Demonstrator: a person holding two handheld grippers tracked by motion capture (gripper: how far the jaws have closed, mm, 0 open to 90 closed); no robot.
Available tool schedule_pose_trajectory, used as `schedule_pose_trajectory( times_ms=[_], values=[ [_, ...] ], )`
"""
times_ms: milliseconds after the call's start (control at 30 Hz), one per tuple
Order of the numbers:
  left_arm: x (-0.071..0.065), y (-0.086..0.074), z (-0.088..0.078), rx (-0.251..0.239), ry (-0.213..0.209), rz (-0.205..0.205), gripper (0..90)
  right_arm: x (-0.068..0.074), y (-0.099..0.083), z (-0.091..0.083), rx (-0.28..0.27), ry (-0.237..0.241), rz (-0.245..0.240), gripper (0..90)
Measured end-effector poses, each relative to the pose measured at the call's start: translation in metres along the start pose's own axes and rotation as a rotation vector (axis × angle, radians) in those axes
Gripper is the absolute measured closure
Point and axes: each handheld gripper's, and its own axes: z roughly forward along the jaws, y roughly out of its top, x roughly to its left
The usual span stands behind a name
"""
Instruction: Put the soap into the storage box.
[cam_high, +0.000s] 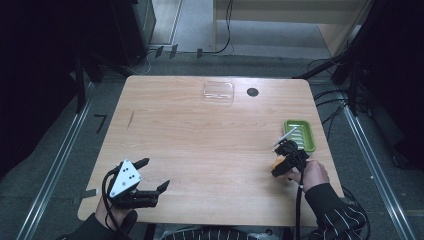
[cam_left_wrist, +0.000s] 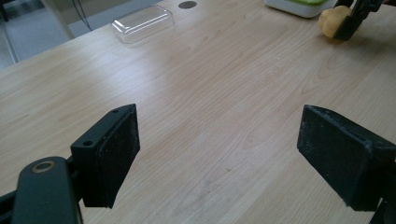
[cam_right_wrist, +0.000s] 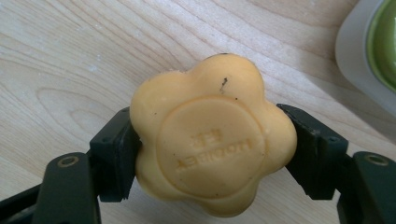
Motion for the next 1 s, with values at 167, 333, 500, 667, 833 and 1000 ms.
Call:
schedule_pose_trajectory(
  times_ms=[167, 333, 500, 667, 833, 1000],
  values=[
    [0.0, 0.0, 0.0, -0.001, 0.0, 0.0, 13.6, -0.003, -0.001, -0.003, -0.005, -0.001, 0.004, 27.9],
    [0.0, 0.0, 0.0, 0.0, 0.0, 0.0, 13.6, -0.005, -0.002, -0.006, 0.004, -0.004, 0.009, 27.9],
    [0.0, 0.0, 0.0, 0.0, 0.0, 0.002, 13.6, -0.008, -0.002, -0.009, 0.003, -0.016, 0.013, 27.9],
    [0.0, 0.0, 0.0, 0.001, -0.001, 0.002, 13.6, -0.012, -0.002, -0.012, 0.002, -0.022, 0.02, 27.9],
    [0.0, 0.0, 0.0, 0.001, -0.002, 0.002, 13.6, -0.015, -0.002, -0.014, -0.005, -0.029, 0.029, 27.9],
    [0.0, 0.0, 0.0, 0.001, -0.002, 0.003, 13.6, -0.018, -0.002, -0.017, -0.013, -0.041, 0.045, 27.9]
  ],
)
